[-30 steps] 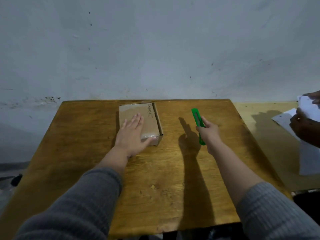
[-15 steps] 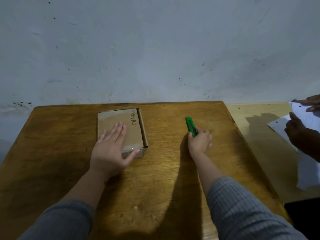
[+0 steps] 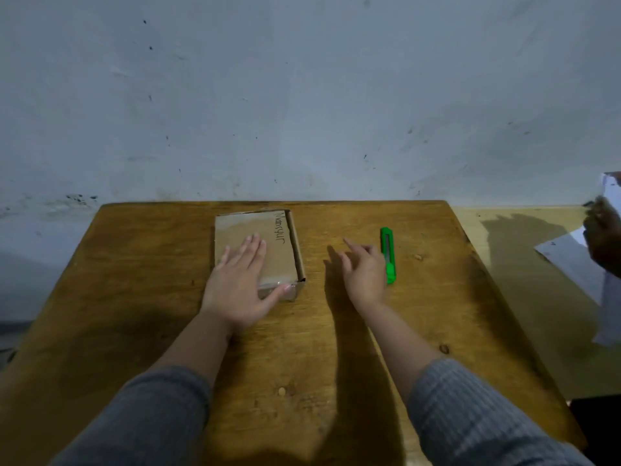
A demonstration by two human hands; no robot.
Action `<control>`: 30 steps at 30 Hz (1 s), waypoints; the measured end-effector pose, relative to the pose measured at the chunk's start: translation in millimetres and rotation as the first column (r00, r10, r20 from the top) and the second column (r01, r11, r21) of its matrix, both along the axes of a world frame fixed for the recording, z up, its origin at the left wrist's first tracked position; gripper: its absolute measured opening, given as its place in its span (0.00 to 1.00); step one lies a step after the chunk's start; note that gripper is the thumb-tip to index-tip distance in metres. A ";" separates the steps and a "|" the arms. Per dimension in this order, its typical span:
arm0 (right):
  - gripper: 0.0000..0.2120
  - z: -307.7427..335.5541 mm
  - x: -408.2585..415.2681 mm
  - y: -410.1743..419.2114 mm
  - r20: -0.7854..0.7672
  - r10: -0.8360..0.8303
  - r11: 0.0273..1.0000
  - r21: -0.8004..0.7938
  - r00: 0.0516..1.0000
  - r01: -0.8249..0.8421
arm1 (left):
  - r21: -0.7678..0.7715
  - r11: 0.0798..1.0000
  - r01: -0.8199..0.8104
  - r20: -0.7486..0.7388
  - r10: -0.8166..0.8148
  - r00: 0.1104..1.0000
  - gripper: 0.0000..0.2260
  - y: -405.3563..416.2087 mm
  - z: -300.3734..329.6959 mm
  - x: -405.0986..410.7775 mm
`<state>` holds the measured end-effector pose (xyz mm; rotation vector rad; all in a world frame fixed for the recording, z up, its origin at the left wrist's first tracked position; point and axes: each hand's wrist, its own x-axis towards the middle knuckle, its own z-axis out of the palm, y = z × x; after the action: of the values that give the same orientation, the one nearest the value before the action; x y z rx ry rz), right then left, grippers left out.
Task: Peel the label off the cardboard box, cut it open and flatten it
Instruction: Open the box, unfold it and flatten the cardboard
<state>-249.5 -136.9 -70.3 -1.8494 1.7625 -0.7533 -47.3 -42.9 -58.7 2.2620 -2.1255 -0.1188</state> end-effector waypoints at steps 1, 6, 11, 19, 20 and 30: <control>0.18 3.2 12.7 8.7 0.076 0.062 0.998 0.017 0.995 -0.063 | 0.000 1.000 0.002 -0.009 -0.002 1.000 0.44 0.5 0.4 -0.1; 0.17 12.4 48.2 43.5 0.182 0.281 0.957 0.020 0.942 -0.289 | -0.029 0.999 -0.033 -0.044 0.032 0.999 0.41 2.2 1.9 -2.8; 0.16 17.0 44.4 48.1 0.214 0.220 0.964 0.102 0.952 -0.246 | -0.013 0.999 -0.052 -0.033 0.052 0.998 0.38 5.9 0.5 0.7; 0.17 5.8 29.3 49.5 0.212 0.097 0.945 0.286 0.972 -0.156 | -0.027 0.999 -0.039 -0.027 0.038 0.999 0.40 21.5 -2.2 22.1; 0.16 4.2 27.7 49.3 0.186 0.108 0.942 0.293 0.977 -0.160 | -0.027 0.999 -0.039 -0.021 0.038 0.999 0.40 23.2 -2.4 24.6; 0.15 20.0 63.6 38.7 -0.043 0.237 0.959 0.169 0.970 -0.227 | -0.052 0.997 -0.064 -0.035 0.062 0.997 0.41 39.0 -1.7 47.1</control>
<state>-185.9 -98.2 -50.3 -1.9417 1.5559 -0.4517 -0.2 -3.9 -60.4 2.2782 -2.0143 -0.0961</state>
